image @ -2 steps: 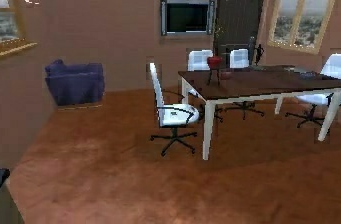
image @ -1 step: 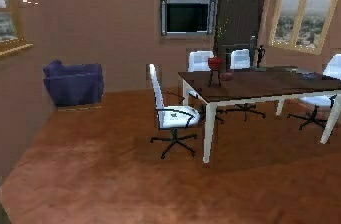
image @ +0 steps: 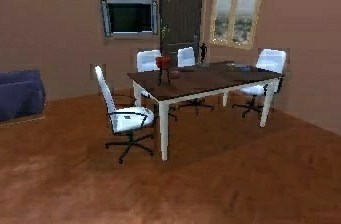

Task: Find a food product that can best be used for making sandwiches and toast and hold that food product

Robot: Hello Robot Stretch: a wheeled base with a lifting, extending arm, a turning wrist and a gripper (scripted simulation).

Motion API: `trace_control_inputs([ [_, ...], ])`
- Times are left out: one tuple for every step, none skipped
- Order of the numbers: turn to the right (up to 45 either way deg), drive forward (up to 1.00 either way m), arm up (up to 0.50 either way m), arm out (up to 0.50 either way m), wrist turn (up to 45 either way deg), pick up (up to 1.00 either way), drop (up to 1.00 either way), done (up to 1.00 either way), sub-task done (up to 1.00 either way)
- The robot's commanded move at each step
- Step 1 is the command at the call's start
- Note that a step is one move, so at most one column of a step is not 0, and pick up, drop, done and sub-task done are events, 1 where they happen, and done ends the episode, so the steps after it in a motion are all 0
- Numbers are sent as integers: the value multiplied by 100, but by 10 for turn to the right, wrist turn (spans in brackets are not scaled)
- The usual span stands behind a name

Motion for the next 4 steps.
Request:
trace_control_inputs([
  [0,90,0,0,0,0,0,0,0],
  [210,0,0,0,0,0,0,0,0],
  [0,40,0,0,0,0,0,0,0],
  [450,0,0,0,0,0,0,0,0],
])
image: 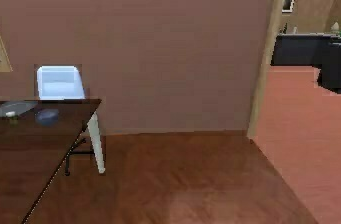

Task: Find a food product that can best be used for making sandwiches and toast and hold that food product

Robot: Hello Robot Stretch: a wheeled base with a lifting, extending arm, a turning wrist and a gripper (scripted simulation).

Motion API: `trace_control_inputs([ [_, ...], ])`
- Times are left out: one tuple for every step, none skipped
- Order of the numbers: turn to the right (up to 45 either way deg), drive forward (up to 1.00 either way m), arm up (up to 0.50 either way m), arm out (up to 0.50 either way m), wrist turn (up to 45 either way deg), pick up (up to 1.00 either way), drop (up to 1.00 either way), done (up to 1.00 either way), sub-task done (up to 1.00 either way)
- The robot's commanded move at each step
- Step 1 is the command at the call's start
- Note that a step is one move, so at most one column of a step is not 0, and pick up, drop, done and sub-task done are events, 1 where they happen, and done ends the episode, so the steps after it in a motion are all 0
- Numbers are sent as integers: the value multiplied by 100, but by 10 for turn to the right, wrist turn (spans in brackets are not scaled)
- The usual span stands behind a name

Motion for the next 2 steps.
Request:
trace_control_inputs([
  [330,0,0,0,0,0,0,0,0],
  [0,40,0,0,0,0,0,0,0],
])
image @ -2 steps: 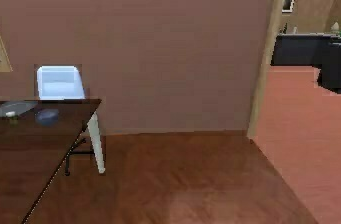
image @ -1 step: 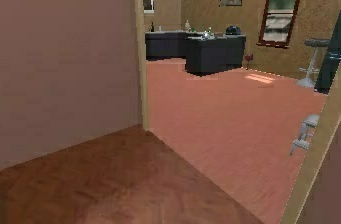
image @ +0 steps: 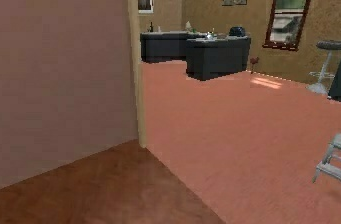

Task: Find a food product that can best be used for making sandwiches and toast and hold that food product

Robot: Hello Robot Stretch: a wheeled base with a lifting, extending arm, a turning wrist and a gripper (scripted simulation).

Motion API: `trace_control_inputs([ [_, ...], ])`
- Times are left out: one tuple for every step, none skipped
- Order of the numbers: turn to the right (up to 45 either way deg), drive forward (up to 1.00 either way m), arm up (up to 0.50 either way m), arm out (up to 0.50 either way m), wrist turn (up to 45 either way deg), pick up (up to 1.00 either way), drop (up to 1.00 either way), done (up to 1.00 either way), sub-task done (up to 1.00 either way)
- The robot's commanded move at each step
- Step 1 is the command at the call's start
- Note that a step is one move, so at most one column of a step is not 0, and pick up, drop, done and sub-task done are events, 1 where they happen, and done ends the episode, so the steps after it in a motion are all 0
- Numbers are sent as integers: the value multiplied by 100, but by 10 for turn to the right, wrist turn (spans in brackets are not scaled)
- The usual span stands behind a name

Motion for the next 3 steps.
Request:
trace_control_inputs([
  [150,0,0,0,0,0,0,0,0],
  [0,100,0,0,0,0,0,0,0],
  [0,100,0,0,0,0,0,0,0],
])
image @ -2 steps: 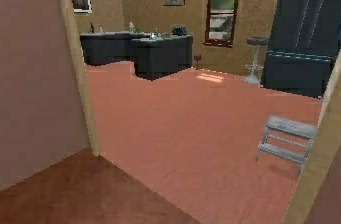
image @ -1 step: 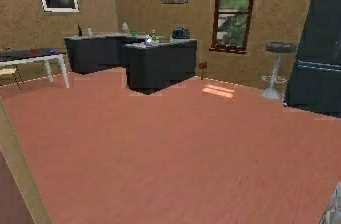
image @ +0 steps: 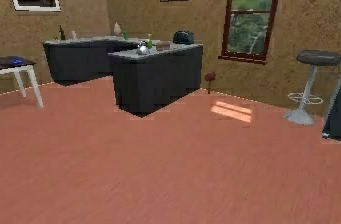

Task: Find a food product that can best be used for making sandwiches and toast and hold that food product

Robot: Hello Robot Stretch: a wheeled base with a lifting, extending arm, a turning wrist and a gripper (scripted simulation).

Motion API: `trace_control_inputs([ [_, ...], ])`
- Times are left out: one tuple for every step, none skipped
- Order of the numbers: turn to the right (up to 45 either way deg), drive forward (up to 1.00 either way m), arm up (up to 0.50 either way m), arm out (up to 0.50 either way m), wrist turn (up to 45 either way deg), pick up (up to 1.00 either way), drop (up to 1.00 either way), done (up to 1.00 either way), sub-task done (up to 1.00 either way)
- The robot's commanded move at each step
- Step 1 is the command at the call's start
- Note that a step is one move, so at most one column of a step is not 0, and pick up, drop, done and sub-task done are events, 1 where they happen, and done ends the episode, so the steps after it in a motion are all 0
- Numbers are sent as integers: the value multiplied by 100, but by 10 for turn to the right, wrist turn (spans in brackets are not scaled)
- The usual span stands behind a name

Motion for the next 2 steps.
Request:
trace_control_inputs([
  [0,100,0,0,0,0,0,0,0],
  [0,100,0,0,0,0,0,0,0],
])
